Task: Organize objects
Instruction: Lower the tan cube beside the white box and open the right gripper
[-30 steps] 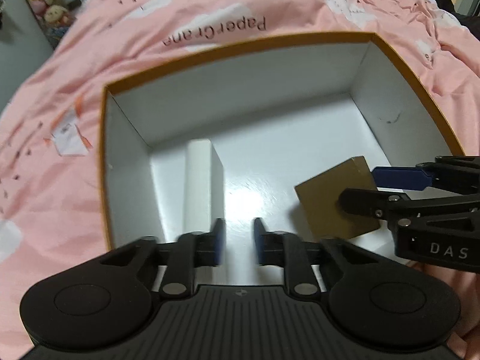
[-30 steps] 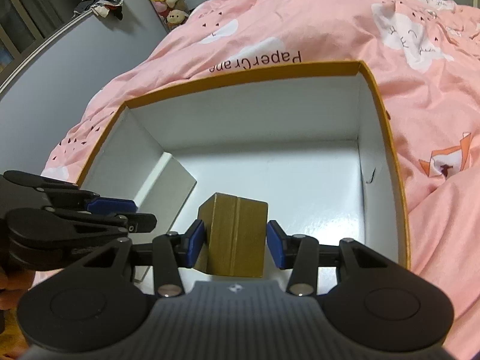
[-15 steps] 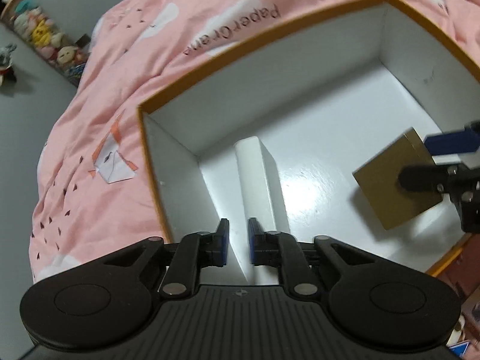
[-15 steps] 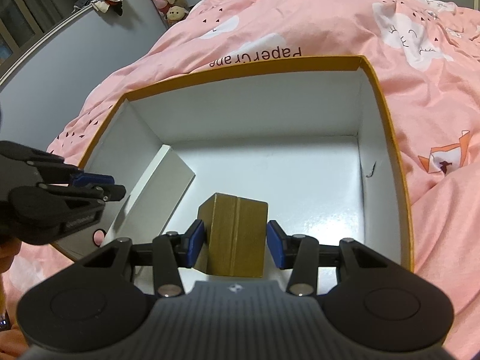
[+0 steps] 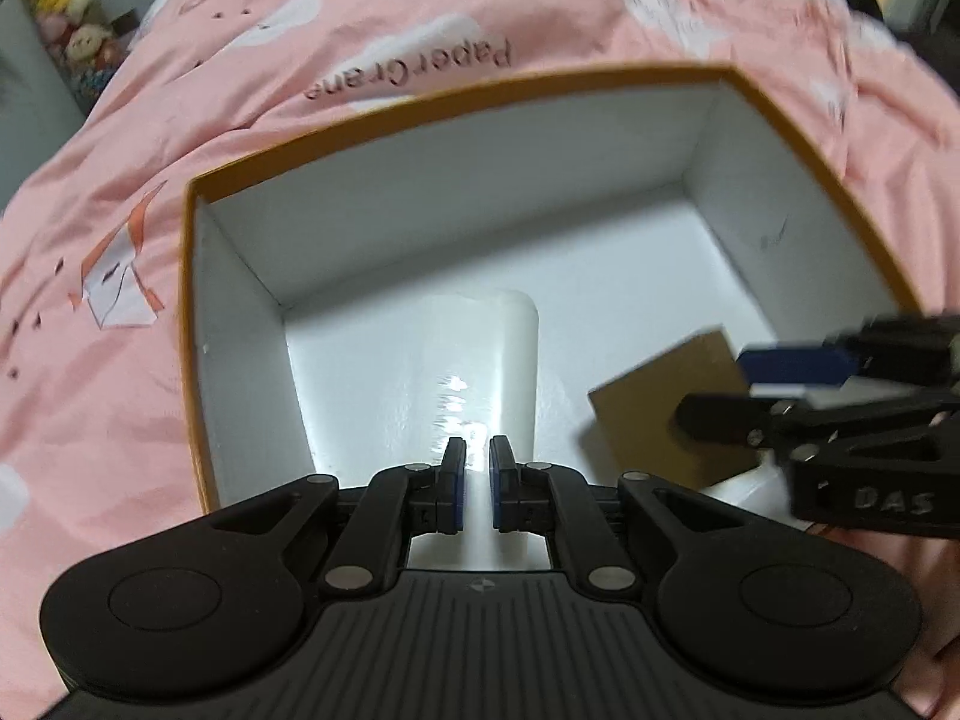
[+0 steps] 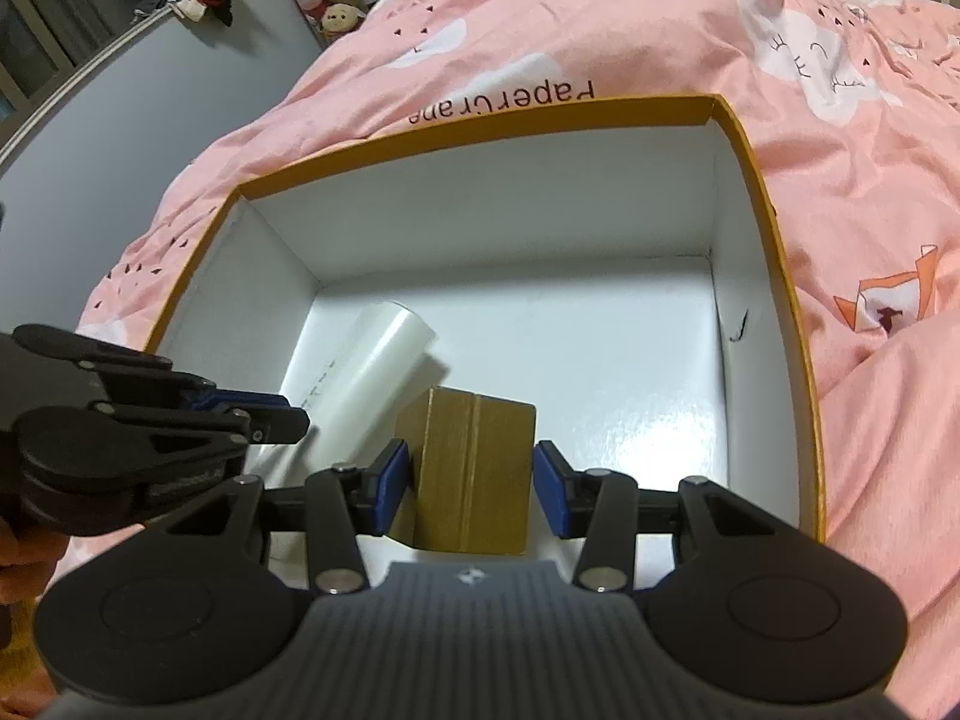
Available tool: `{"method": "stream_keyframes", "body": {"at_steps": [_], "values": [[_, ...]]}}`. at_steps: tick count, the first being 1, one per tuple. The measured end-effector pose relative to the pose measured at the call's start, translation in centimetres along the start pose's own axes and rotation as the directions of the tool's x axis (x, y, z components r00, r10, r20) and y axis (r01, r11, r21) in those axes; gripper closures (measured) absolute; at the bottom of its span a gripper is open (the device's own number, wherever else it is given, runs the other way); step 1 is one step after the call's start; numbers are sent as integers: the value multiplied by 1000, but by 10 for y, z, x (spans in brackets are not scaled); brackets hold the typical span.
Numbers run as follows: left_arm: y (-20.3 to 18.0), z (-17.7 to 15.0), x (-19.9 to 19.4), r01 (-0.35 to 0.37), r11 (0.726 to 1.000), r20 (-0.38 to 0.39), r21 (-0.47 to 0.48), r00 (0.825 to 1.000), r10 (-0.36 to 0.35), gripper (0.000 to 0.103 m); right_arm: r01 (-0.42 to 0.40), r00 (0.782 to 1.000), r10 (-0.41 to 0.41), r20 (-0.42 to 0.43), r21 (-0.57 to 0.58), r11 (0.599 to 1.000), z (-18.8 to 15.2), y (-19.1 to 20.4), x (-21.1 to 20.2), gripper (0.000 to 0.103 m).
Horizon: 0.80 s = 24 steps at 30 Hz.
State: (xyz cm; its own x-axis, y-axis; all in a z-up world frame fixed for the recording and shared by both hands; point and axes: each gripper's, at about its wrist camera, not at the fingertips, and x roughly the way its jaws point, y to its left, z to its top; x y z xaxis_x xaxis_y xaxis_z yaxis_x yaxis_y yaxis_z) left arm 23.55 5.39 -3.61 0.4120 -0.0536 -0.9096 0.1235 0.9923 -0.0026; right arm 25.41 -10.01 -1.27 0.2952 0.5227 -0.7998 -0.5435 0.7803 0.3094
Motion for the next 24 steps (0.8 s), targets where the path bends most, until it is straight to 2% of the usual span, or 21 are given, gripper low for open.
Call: {"method": "stream_keyframes", "body": {"at_steps": [4,6,10,13,16,24], "values": [[13,-10,-31,33,995,121,-94,992,-21,94,27,1000,-27,-15,-4,1000,3,4,5,55],[23,-15,-49,43,990,201,-132,979,-16,94,65,998,-65,-21,-6,998,8,8,9,55],[51,-19,-74,10,972,308,-233,949,64,94,147,989,-147,-9,-25,989,22,18,18,55],[71,-21,-75,-1,951,312,-309,945,103,92,185,983,-186,-11,-69,980,31,29,31,55],[88,-24,-65,38,924,309,-380,947,88,93,196,980,-198,-8,-115,974,35,42,41,56],[96,-38,-53,88,916,312,-392,949,42,92,85,994,-99,-54,-222,971,39,70,50,56]]}}
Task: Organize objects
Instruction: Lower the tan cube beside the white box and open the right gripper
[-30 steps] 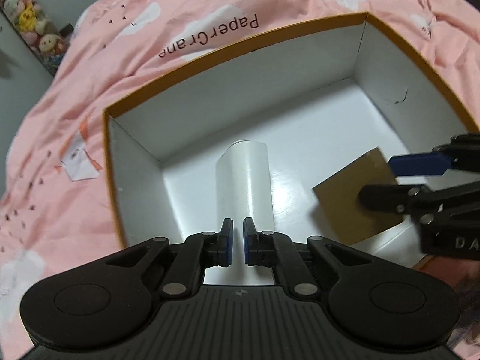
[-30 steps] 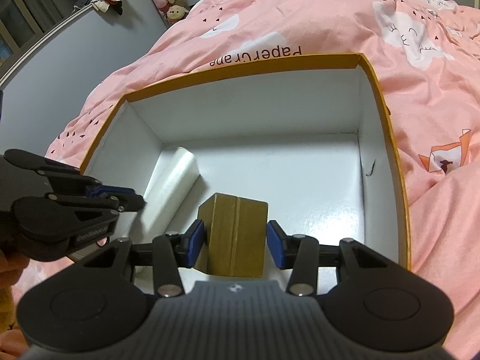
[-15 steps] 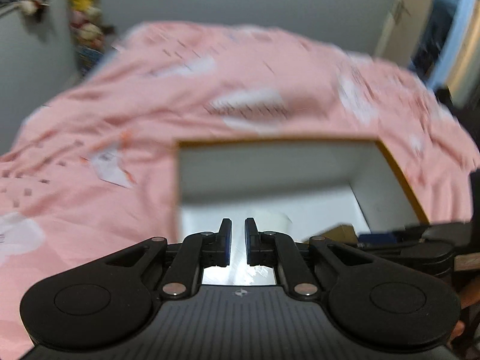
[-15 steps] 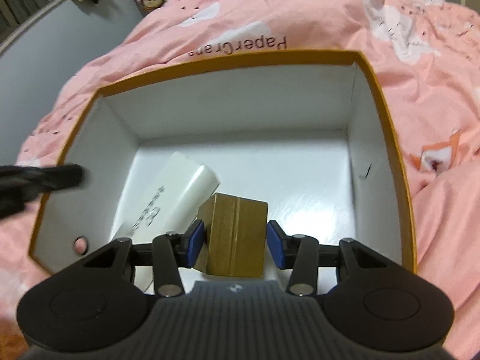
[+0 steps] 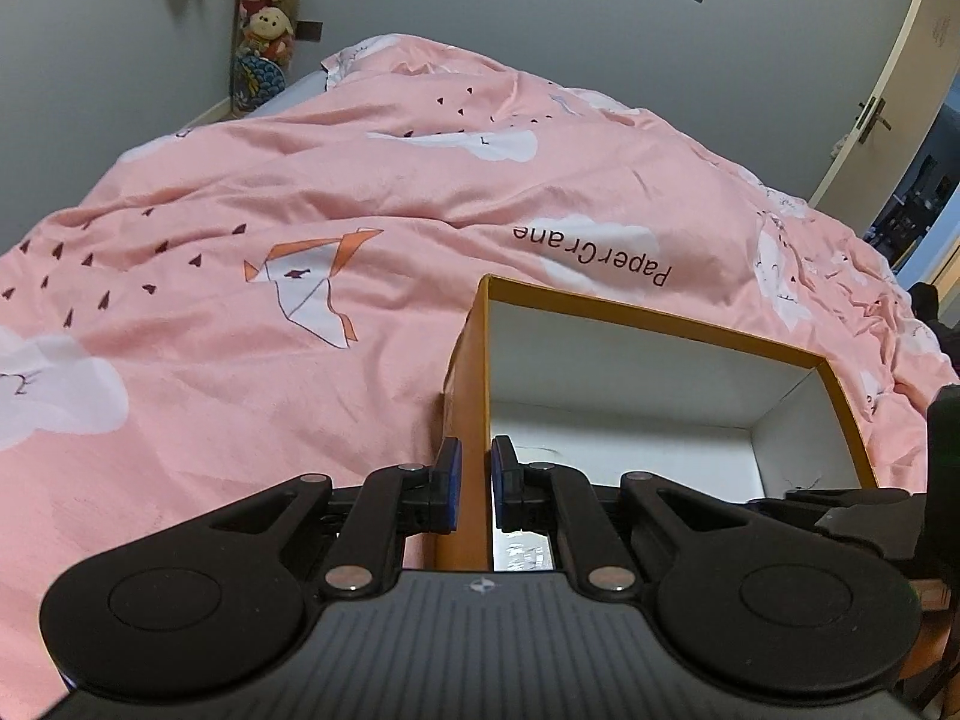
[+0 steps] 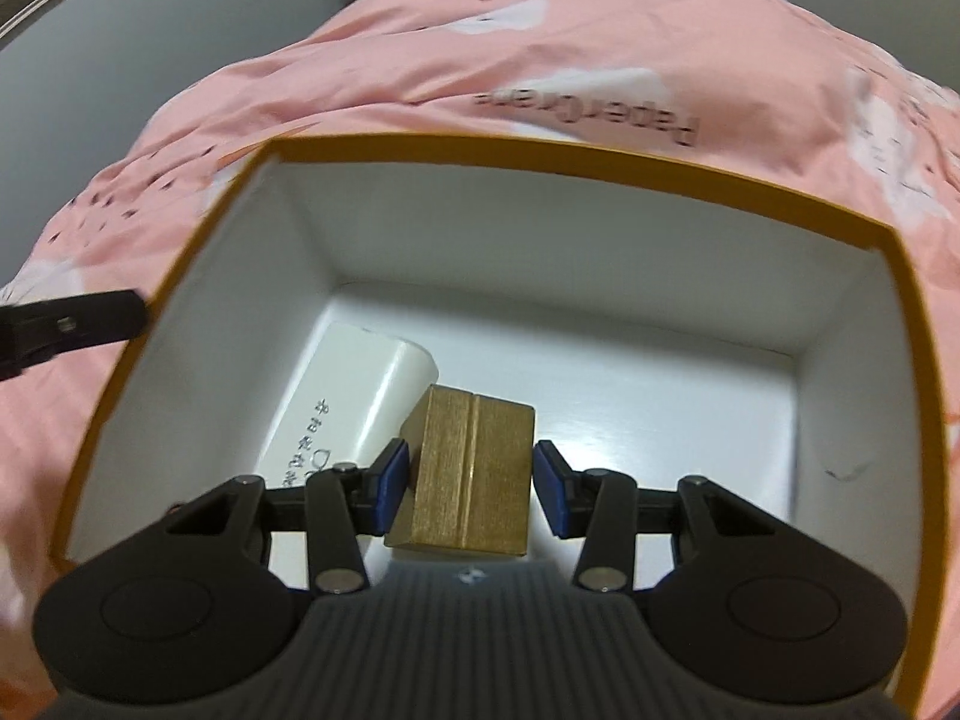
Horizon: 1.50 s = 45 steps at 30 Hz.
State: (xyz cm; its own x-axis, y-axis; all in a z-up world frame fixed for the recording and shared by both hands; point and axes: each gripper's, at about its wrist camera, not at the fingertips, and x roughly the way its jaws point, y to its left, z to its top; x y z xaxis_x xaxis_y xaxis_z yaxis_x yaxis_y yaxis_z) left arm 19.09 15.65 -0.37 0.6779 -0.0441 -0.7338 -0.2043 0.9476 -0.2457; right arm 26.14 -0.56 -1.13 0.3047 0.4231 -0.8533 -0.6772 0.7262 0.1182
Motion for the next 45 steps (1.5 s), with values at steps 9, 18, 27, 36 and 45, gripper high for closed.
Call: {"method": "stream_keyframes", "body": {"at_steps": [9,18,27,36,45], "values": [[3,-1,8,3,1000,-18,-7,1000,-3,91,-32,999,31,-28,-46,998,-1,9,0,56],[5,-3,14,7,1000,-40,-29,999,-8,91,-167,969,181,-170,95,981,-3,3,-1,56],[4,-3,15,12,1000,-70,-27,997,-14,91,-92,996,89,-26,-243,966,7,24,-21,56],[0,-5,17,10,1000,-80,-5,997,-11,90,160,971,44,236,-774,613,15,60,-10,57],[5,-4,19,27,999,-92,-19,995,-28,90,212,963,80,259,-903,373,20,82,23,56]]}}
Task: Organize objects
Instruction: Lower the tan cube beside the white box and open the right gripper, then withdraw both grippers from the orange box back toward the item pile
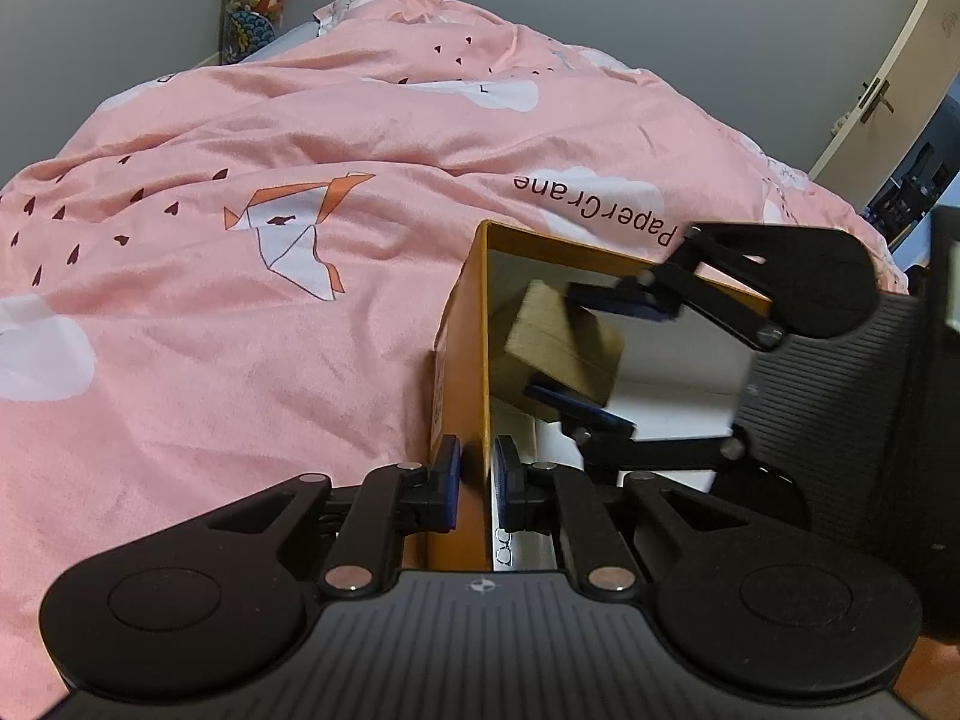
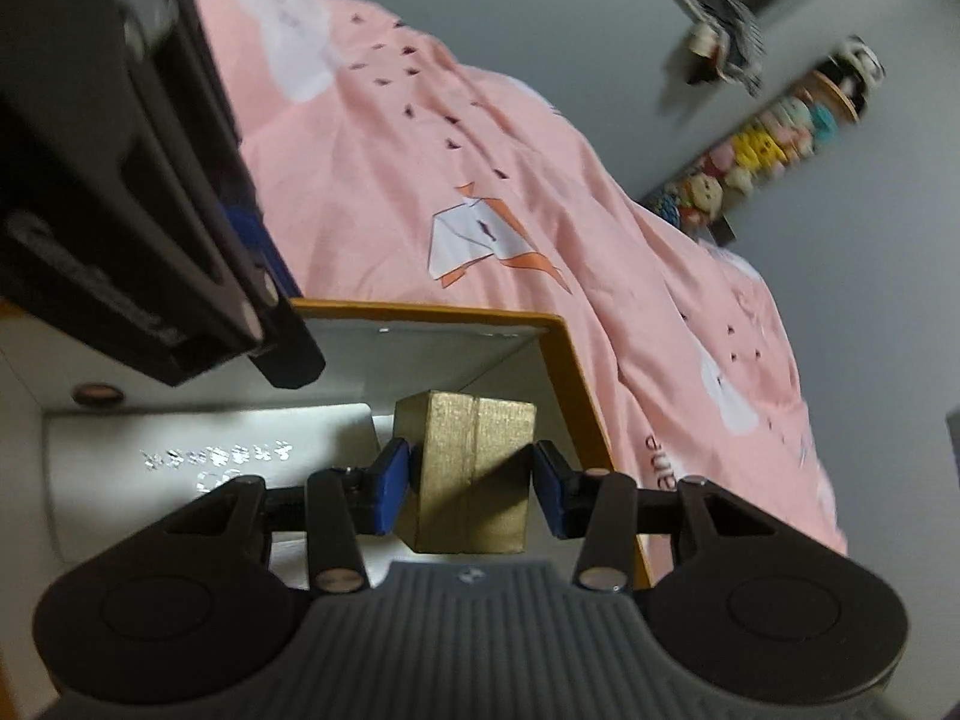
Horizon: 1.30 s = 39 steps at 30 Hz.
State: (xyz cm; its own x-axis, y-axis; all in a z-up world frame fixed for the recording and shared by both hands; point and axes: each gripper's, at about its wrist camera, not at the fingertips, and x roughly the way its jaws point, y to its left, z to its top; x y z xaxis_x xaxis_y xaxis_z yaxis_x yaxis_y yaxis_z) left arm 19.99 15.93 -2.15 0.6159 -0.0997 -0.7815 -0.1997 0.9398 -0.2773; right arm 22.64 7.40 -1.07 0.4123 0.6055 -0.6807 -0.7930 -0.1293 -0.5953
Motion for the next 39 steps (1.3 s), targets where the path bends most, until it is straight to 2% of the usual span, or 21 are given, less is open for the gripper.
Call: {"method": "stream_keyframes", "body": {"at_steps": [5,8,10,11,12,13,14,17,21,24,26,29,34,37,39], "values": [[3,0,1,8,1000,-6,-10,1000,-8,92,-18,1000,18,-5,-102,995,-1,8,15,56],[4,0,1,14,1000,-7,-16,1000,-14,91,-5,1000,1,-30,-149,989,-2,13,27,56],[6,1,1,18,1000,-10,-23,1000,-18,92,-13,999,8,-40,-116,993,0,9,29,56],[7,1,1,22,999,-11,-28,1000,-22,91,-14,999,10,-40,-98,995,1,6,28,52],[7,1,2,24,999,-13,-33,1000,-24,91,-8,999,5,-38,-76,997,2,3,27,46],[7,1,2,26,999,-14,-35,1000,-26,91,-4,999,2,-33,-52,999,4,-1,25,33],[7,1,2,25,999,-15,-34,1000,-25,91,-17,1000,16,-27,-27,999,5,-4,22,31],[6,0,2,21,999,-13,-30,1000,-22,91,-16,999,18,-46,45,999,2,-10,15,30],[6,0,2,24,999,-14,-31,1000,-25,91,-61,991,86,-106,227,972,-11,-24,9,30],[6,1,1,23,999,-14,-31,1000,-24,91,-92,976,151,-155,335,938,-23,-30,8,37],[6,1,1,22,999,-14,-30,1000,-22,91,-110,966,180,-187,335,936,-33,-25,11,69],[6,1,1,20,999,-13,-29,1000,-20,91,-98,963,162,-214,280,955,-34,-16,22,84],[6,1,1,21,999,-14,-27,1000,-21,91,-68,984,94,-148,172,983,-20,1,26,87],[6,1,1,17,1000,-15,-25,1000,-18,91,-84,987,104,-125,155,984,-8,9,29,88],[7,0,1,15,1000,-17,-26,1000,-15,91,-74,985,96,-141,151,986,-5,10,31,87]]}}
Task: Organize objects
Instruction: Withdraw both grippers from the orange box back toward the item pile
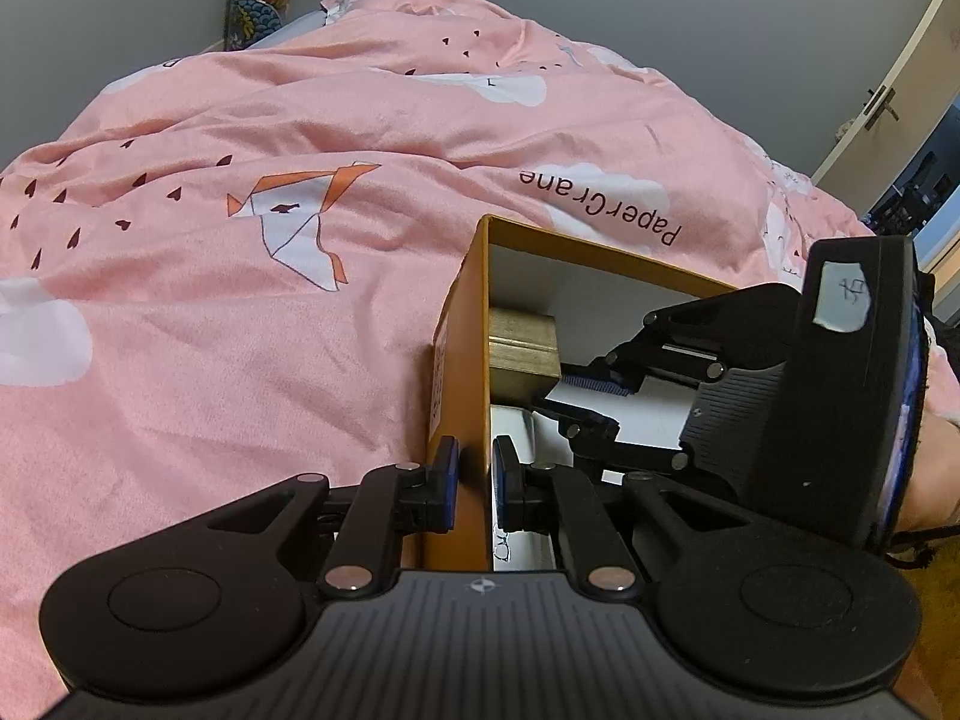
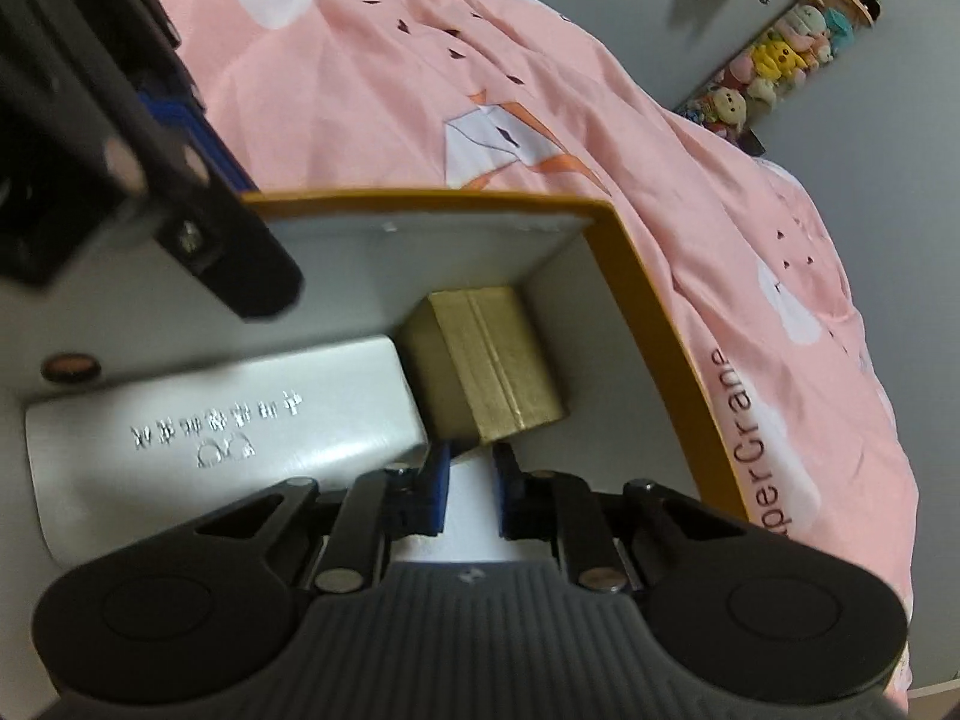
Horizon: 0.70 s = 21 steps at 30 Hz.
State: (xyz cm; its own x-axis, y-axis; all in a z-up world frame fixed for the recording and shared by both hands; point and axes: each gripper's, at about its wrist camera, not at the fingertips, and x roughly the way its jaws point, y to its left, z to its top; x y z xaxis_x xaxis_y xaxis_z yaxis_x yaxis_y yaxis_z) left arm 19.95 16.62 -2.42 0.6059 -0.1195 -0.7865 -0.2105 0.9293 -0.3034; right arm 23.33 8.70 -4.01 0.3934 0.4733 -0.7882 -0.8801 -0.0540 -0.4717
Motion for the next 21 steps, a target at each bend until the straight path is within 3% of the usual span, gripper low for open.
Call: {"method": "stream_keyframes", "body": {"at_steps": [9,14,17,21], "values": [[-6,1,-16,5,1000,43,10,999,-6,91,1,1000,1,-27,72,997,-10,-16,-17,86],[-25,-2,-49,-25,997,157,74,988,13,91,11,1000,-12,2,203,979,-17,-22,-59,85],[-47,-11,-74,-58,984,243,167,970,16,91,6,999,-20,42,308,951,-26,-20,-94,71],[-68,-27,-102,-18,976,288,219,957,-46,91,-6,992,-49,117,432,902,-48,-7,-145,66]]}}
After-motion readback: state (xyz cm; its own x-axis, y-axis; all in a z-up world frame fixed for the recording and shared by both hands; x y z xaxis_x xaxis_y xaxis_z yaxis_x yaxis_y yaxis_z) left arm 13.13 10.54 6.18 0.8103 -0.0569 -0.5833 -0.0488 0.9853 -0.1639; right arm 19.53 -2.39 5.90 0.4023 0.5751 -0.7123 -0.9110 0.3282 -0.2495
